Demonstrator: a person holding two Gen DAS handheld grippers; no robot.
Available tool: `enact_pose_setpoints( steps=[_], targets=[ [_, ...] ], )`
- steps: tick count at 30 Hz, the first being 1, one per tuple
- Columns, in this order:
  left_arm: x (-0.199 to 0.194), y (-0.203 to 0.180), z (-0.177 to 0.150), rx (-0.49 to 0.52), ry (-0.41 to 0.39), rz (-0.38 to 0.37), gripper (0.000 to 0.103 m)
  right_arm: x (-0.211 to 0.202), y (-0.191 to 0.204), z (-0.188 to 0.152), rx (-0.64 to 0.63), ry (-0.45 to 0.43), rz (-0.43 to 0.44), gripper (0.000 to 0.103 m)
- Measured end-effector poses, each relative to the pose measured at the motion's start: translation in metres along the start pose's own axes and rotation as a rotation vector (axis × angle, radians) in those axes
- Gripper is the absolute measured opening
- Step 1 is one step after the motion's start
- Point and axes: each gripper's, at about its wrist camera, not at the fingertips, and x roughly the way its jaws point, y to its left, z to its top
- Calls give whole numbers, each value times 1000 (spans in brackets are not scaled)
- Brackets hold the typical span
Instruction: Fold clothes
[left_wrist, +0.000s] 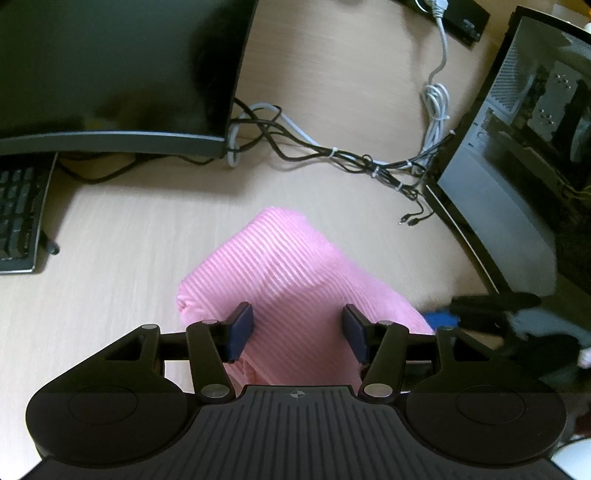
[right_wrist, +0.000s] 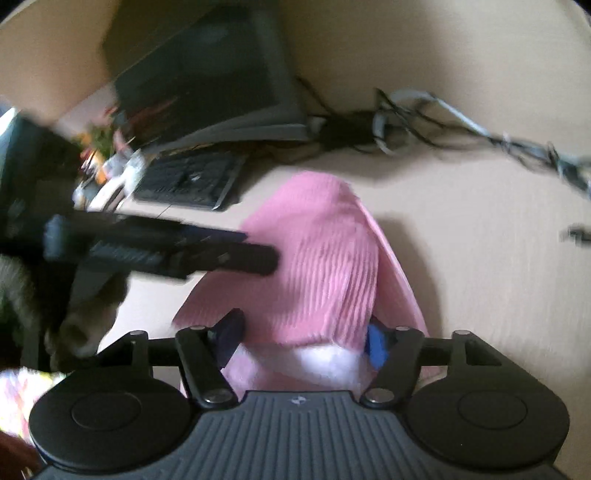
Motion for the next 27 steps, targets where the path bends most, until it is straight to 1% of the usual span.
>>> enact_pose_setpoints(
  steps=[2, 6, 10, 12, 14, 15, 16, 17, 18, 19, 22, 23, 25, 26, 27],
  targets=[
    [-3, 4, -1, -15, -2, -5, 65, 4, 3, -6, -22, 23, -24, 66],
    [-4, 4, -3, -18, 0, -8, 63, 12, 10, -13, -54, 31, -80, 66],
    [-6, 3, -4, -21, 2, -2, 64, 14, 16, -15, -88, 27, -124, 72],
    [-12, 5, -3, -52, -2, -2, 64, 13, 20, -17, -109, 22, -148, 72],
    [-24, 10, -5, -93, -19, -30, 65, 14, 24, -18, -130, 16, -169, 74],
    [-31, 13, -8, -114, -29, -49, 65, 15, 25, -18, -138, 13, -181, 77],
    [-34, 17, -12, -135, -27, -65, 63, 17, 26, -18, -145, 13, -194, 82],
    [-31, 20, -17, -147, -5, -68, 58, 20, 27, -17, -155, 16, -209, 85],
    [-26, 23, -22, -154, 21, -68, 56, 22, 27, -17, -167, 20, -221, 87],
    [-19, 25, -26, -156, 47, -48, 57, 23, 29, -16, -177, 21, -235, 90],
    [-8, 33, -32, -209, 58, -49, 61, 25, 32, -15, -203, 18, -261, 93],
    [-8, 34, -32, -225, 59, -51, 61, 26, 33, -15, -212, 14, -266, 94],
    [-20, 29, -27, -199, 25, -29, 60, 25, 34, -17, -223, 4, -280, 96],
    [-26, 25, -24, -182, 5, -17, 57, 24, 34, -18, -223, -1, -284, 96],
    [-33, 22, -21, -165, -14, -4, 57, 24, 33, -19, -215, -3, -284, 97]
  ],
)
